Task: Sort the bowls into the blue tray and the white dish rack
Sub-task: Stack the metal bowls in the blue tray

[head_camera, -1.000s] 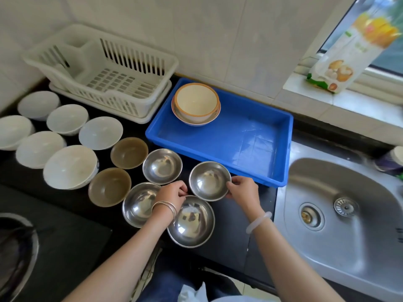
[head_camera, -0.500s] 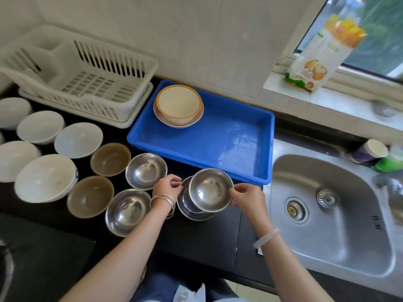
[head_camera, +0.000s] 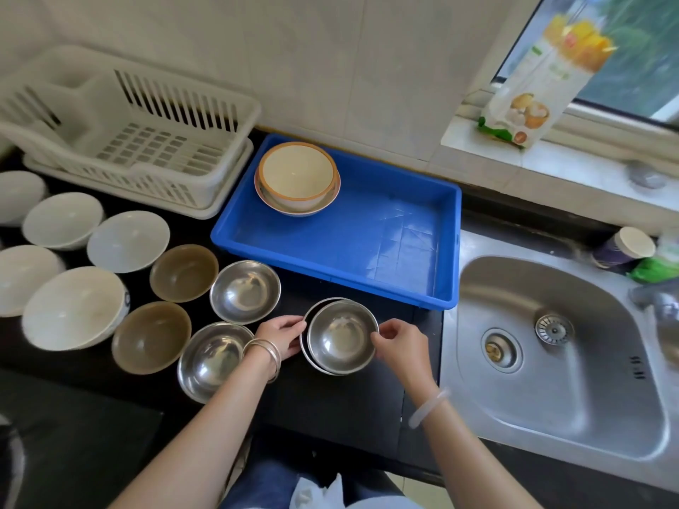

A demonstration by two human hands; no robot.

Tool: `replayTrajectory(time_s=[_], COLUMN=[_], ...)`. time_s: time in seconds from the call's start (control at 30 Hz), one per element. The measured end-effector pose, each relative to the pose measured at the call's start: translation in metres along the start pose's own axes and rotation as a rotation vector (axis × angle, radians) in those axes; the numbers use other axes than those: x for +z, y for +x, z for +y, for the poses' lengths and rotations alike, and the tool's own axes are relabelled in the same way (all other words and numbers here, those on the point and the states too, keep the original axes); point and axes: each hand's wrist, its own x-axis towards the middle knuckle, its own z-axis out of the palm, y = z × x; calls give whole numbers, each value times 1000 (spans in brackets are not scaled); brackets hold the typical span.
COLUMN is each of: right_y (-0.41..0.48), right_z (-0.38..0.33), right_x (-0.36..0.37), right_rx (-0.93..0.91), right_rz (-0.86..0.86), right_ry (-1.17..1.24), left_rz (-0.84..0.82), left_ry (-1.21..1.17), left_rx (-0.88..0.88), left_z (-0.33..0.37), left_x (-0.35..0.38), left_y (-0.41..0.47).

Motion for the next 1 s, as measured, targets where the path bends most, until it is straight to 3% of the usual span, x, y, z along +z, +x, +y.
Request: replayTrajectory(time_s=[0.13,0.43,0.63,1.0], right_y=[4,9,9,68], right_z=[8,16,8,-62], right_x=[4,13,7,-43], right_rx=[16,201,106,-6], right_rz=[19,-143,-81,17], right_ry=[18,402,449,538], left_rz=[-18,-44,-79,-76], left_ry=[-37,-55,-38,-22], left_rx=[-18,-46,28,208], left_z=[1,-5,8,107], left_x=[0,-3,-2,43], left_y=[-1,-5,-7,15])
